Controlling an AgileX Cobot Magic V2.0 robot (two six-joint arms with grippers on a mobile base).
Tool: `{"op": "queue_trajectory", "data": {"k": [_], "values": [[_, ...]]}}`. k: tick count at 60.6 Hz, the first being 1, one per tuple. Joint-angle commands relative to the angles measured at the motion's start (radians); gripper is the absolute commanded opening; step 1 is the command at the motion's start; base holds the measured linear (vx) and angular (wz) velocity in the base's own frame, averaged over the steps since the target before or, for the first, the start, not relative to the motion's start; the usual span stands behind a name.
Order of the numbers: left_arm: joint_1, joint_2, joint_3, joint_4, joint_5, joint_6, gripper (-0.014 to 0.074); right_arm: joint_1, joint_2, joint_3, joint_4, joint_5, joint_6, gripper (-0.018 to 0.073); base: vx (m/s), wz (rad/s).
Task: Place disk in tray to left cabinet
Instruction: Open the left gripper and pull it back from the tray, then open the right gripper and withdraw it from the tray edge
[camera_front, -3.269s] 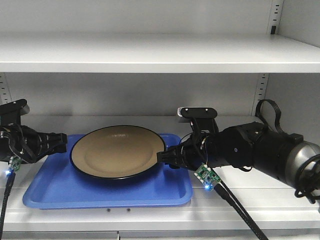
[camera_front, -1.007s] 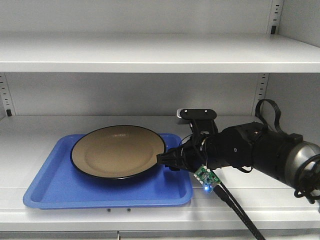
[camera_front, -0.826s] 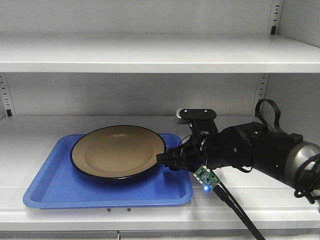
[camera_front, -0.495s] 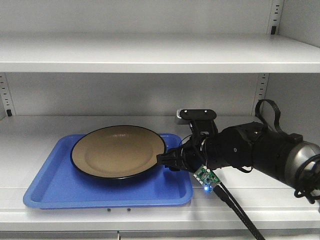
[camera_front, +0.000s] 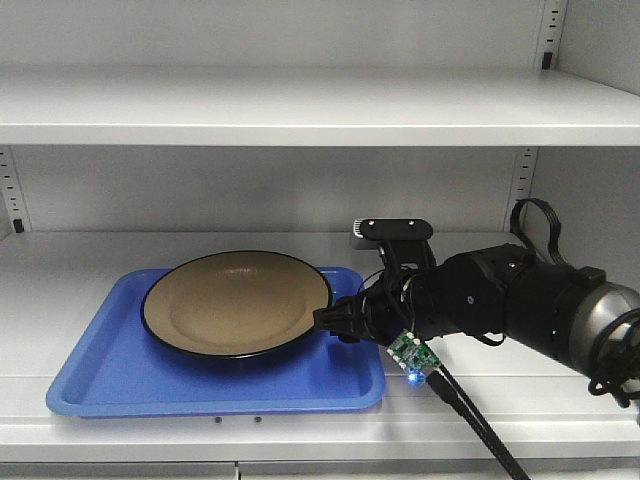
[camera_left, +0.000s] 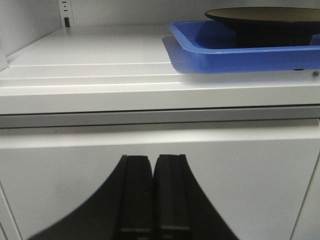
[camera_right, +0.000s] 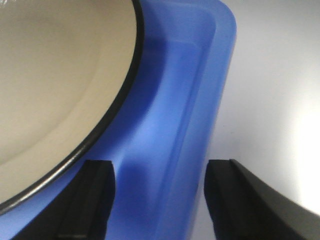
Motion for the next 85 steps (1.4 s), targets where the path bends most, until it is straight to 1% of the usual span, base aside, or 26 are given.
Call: {"op": "queue_trajectory", "data": {"k": [1, 12, 24, 28, 34, 41, 48, 54, 59, 66, 73, 76, 81, 85], "values": [[0.001, -0.006, 0.019, -0.004, -0.077, -0.007, -0.0006, -0.003, -0.071, -0.035, -0.01, -0.068, -0.01, 0.0452, 0.0, 0.0], [0.001, -0.006, 0.019, -0.004, -0.077, -0.007, -0.0006, -0.006, -0.106, -0.035, -0.01, -0.069, -0.012, 0.0426, 0.0, 0.0], [0.001, -0.006, 0.019, -0.004, -0.077, -0.007, -0.0006, -0.044, -0.15, -0.03, -0.006, -0.015, -0.013, 0.0374, 0.0, 0.0], [0.001, -0.006, 0.019, -0.004, -0.077, -0.007, -0.0006, -0.06, -0.18, 0.001, -0.006, -0.016, -0.013, 0.0354, 0.0, 0.0], [0.001, -0.006, 0.019, -0.004, -0.077, -0.007, -0.0006, -0.099, -0.25, 0.112, 0.004, -0.066, -0.013, 0.0316, 0.0, 0.0], [0.001, -0.006, 0.019, -0.004, -0.077, -0.007, -0.0006, -0.148, -0.358, 0.282, 0.013, -0.139, -0.013, 0.0268, 0.0, 0.0], [0.001, -0.006, 0.019, -0.004, -0.077, -0.007, -0.0006, -0.174, -0.465, 0.413, 0.005, -0.19, -0.015, 0.0226, 0.0, 0.0], [0.001, -0.006, 0.019, -0.004, -0.077, -0.007, -0.0006, -0.176, -0.541, 0.483, -0.01, -0.226, -0.02, 0.0201, 0.0, 0.0], [0.001, -0.006, 0.019, -0.004, -0.077, -0.007, -0.0006, -0.176, -0.601, 0.545, -0.011, -0.277, -0.056, 0.0182, 0.0, 0.0], [0.001, -0.006, 0.019, -0.004, -0.077, -0.007, -0.0006, -0.176, -0.69, 0.659, -0.011, -0.401, -0.134, 0.0148, 0.0, 0.0], [0.001, -0.006, 0.019, -0.004, -0.077, -0.007, -0.0006, -0.176, -0.782, 0.788, -0.008, -0.553, -0.207, 0.008, 0.0, 0.0], [0.001, -0.006, 0.019, -0.004, -0.077, -0.007, -0.0006, -0.176, -0.828, 0.838, -0.006, -0.594, -0.236, 0.0046, 0.0, 0.0], [0.001, -0.006, 0.019, -0.004, -0.077, -0.007, -0.0006, -0.178, -0.906, 0.912, 0.001, -0.608, -0.276, -0.0015, 0.0, 0.0], [0.001, -0.006, 0.019, -0.004, -0.077, -0.007, -0.0006, -0.192, -0.966, 0.963, 0.013, -0.587, -0.281, -0.0012, 0.0, 0.0]]}}
